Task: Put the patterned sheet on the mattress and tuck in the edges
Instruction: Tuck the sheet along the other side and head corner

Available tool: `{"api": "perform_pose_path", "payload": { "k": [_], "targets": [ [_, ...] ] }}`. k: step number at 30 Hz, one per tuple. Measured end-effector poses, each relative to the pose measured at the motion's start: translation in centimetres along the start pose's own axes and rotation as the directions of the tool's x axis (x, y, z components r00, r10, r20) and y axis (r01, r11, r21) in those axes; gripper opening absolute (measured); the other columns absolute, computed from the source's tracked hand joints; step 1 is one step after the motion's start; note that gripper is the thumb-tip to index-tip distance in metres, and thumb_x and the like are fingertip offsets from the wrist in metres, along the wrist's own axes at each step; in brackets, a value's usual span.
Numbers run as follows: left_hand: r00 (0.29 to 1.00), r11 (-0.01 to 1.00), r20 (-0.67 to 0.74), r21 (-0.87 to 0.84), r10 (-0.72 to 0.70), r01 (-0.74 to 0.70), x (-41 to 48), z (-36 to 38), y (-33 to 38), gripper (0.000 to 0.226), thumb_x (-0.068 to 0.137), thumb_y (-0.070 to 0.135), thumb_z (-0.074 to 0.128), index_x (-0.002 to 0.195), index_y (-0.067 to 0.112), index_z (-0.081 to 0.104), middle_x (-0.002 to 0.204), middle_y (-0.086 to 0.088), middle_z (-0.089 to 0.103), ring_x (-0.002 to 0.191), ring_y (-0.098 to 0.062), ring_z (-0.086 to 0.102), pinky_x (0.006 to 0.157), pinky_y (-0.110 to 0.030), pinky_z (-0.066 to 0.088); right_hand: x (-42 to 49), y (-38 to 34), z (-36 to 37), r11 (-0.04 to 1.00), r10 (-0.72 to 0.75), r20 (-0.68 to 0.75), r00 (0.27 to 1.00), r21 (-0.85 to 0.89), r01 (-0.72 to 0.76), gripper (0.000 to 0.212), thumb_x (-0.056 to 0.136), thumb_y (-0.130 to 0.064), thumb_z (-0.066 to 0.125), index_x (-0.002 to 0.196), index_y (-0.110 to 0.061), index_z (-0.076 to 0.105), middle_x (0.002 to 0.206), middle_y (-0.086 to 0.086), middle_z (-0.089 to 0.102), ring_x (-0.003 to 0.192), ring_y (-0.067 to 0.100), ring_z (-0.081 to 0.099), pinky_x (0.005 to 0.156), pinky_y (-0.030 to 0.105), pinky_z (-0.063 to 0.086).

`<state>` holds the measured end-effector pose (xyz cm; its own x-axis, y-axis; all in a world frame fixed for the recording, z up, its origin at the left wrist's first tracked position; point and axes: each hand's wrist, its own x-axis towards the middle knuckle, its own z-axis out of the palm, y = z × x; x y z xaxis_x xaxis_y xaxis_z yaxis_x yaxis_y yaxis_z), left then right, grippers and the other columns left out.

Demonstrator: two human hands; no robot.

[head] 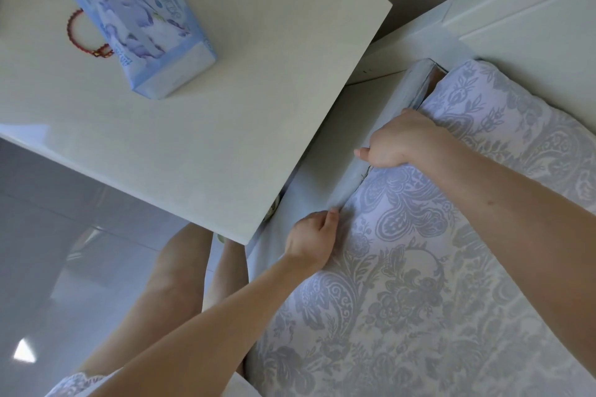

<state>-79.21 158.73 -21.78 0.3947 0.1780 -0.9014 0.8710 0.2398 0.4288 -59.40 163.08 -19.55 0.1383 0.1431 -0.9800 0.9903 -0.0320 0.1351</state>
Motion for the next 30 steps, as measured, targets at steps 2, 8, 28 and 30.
{"api": "perform_pose_path", "payload": {
  "k": [2, 8, 28, 30],
  "targets": [
    [0.995, 0.996, 0.049, -0.027, -0.081, 0.082, 0.3, 0.3, -0.1, 0.054, 0.100, 0.044, 0.023, 0.086, 0.004, 0.058, 0.086, -0.009, 0.059, 0.084, -0.023, 0.052, 0.077, -0.032, 0.041, 0.1, 0.0, -0.1, 1.000, 0.010, 0.013, 1.000, 0.000, -0.010, 0.064, 0.101, -0.050, 0.010, 0.133, -0.012, 0.050, 0.143, 0.010, 0.045, 0.133, 0.029, 0.037, 0.109, 0.039, 0.022],
    [0.914, 0.879, 0.251, -0.282, -0.320, 0.385, 2.3, 1.9, -1.0, 0.054, 0.091, 0.055, 0.032, 0.106, 0.014, 0.063, 0.105, -0.002, 0.063, 0.101, -0.022, 0.057, 0.096, -0.033, 0.043, -1.5, -4.2, -0.9, 0.994, -0.104, -0.375, 0.921, -0.081, 0.079, 0.052, 0.102, -0.043, 0.016, 0.091, -0.014, 0.059, 0.092, 0.008, 0.062, 0.094, 0.024, 0.057, 0.092, 0.040, 0.031],
    [0.936, 0.879, 0.171, -0.324, -0.308, 0.349, -5.0, -1.1, -13.4, 0.047, 0.101, 0.034, 0.032, 0.082, 0.019, 0.073, 0.118, 0.004, 0.059, 0.113, -0.014, 0.049, 0.094, -0.025, 0.029, -2.2, -13.4, 6.3, 0.896, -0.246, -0.118, 0.962, 0.351, 0.272, 0.059, 0.100, -0.049, 0.016, 0.067, -0.012, 0.048, 0.070, 0.001, 0.048, 0.082, 0.025, 0.048, 0.078, 0.032, 0.034],
    [0.936, 0.892, 0.193, -0.296, -0.295, 0.342, -5.0, -0.6, -14.1, 0.046, 0.100, 0.035, 0.033, 0.083, 0.025, 0.074, 0.116, 0.003, 0.063, 0.112, -0.016, 0.053, 0.098, -0.027, 0.036, -2.6, -14.7, 7.0, 0.885, -0.271, -0.150, 0.951, 0.349, 0.307, 0.057, 0.101, -0.045, 0.014, 0.061, -0.013, 0.040, 0.066, 0.000, 0.044, 0.081, 0.024, 0.047, 0.093, 0.035, 0.033]
  ]
}}
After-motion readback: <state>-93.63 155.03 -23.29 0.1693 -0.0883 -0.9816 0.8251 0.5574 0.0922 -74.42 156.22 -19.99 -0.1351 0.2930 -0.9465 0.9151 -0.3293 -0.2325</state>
